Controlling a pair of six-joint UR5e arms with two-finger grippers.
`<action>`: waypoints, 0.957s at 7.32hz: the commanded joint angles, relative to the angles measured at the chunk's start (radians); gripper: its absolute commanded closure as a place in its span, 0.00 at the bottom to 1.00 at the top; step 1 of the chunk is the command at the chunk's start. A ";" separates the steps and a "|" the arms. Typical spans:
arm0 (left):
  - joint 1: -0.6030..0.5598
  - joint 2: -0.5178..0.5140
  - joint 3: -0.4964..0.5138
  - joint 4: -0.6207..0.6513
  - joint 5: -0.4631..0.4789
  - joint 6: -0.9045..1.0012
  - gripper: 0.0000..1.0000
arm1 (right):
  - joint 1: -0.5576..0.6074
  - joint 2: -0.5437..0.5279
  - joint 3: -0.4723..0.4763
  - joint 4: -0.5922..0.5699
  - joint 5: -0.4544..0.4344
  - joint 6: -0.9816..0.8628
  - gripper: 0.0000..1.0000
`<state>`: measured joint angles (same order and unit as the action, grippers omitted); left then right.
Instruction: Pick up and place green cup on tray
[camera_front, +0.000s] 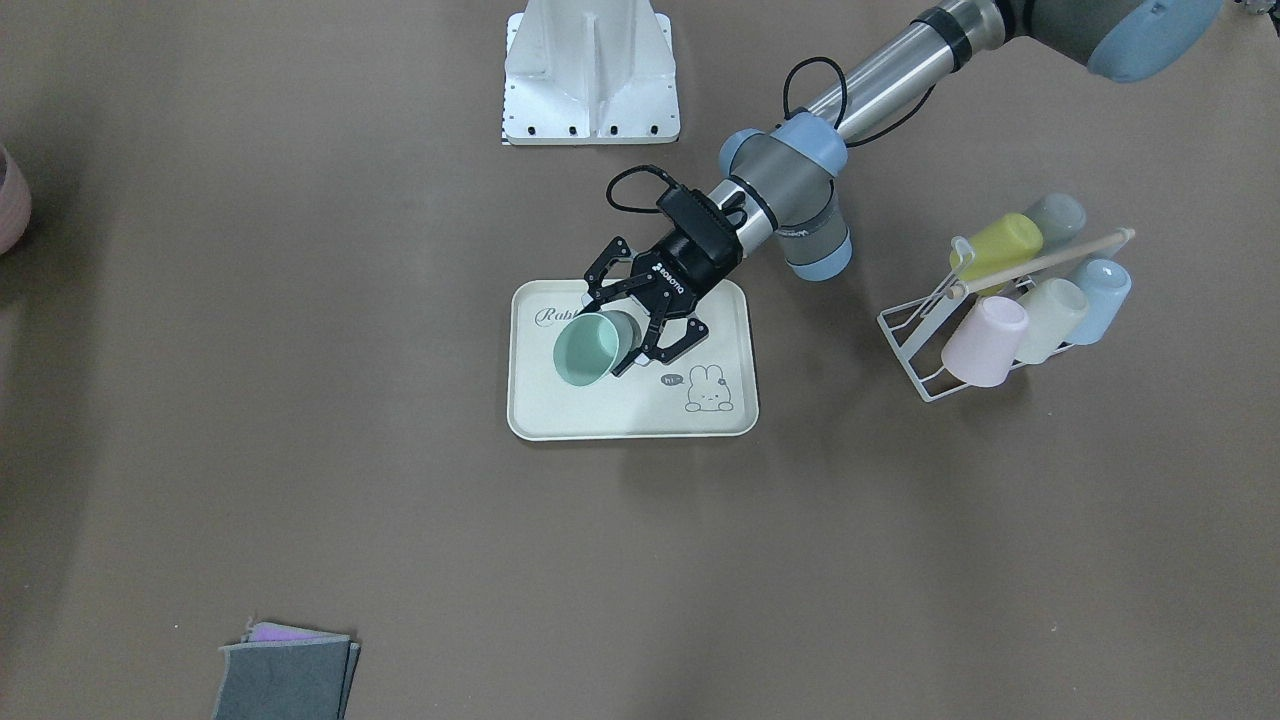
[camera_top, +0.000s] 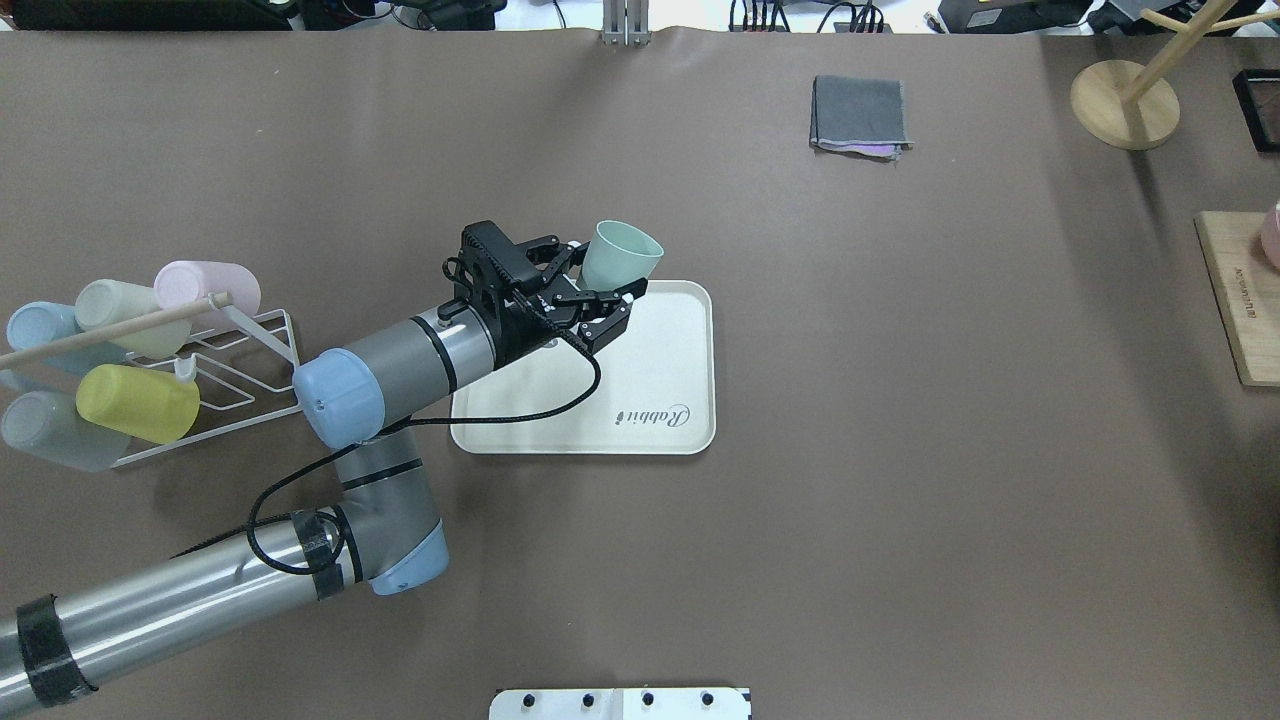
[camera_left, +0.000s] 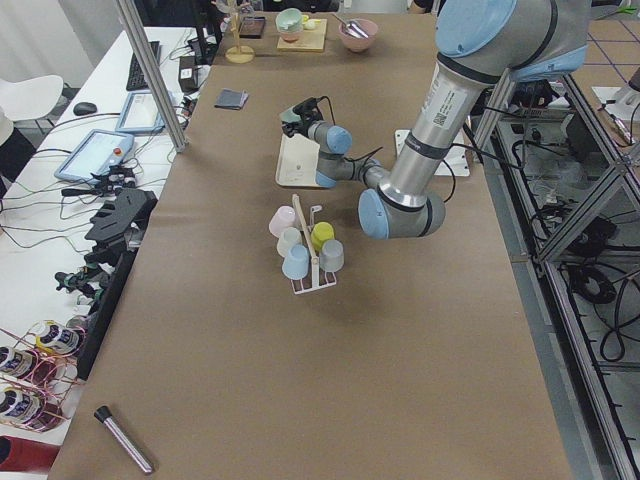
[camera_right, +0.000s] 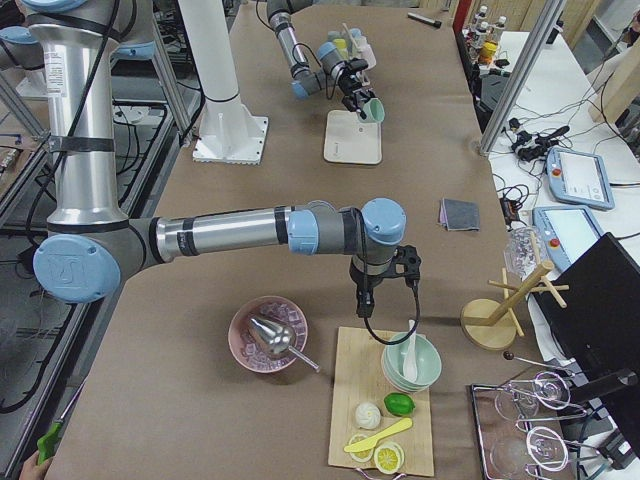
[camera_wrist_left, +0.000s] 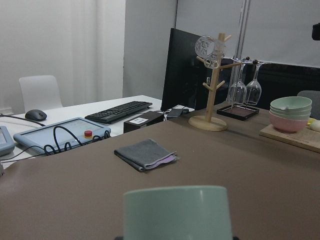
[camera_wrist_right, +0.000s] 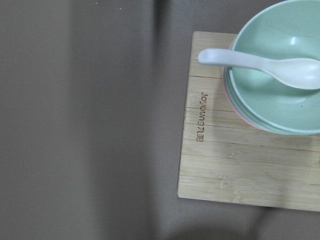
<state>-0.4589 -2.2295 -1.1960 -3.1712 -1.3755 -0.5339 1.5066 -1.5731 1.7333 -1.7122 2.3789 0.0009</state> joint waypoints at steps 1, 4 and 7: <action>0.012 0.002 0.033 0.035 -0.007 -0.018 1.00 | 0.018 -0.022 -0.003 -0.023 -0.024 -0.050 0.00; 0.020 0.002 0.058 0.037 -0.007 -0.017 1.00 | 0.030 -0.050 -0.006 -0.023 -0.030 -0.071 0.00; 0.046 0.004 0.068 0.034 -0.002 -0.014 1.00 | 0.056 -0.050 -0.012 -0.024 -0.030 -0.071 0.00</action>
<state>-0.4272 -2.2263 -1.1326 -3.1341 -1.3821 -0.5505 1.5503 -1.6223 1.7235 -1.7358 2.3473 -0.0701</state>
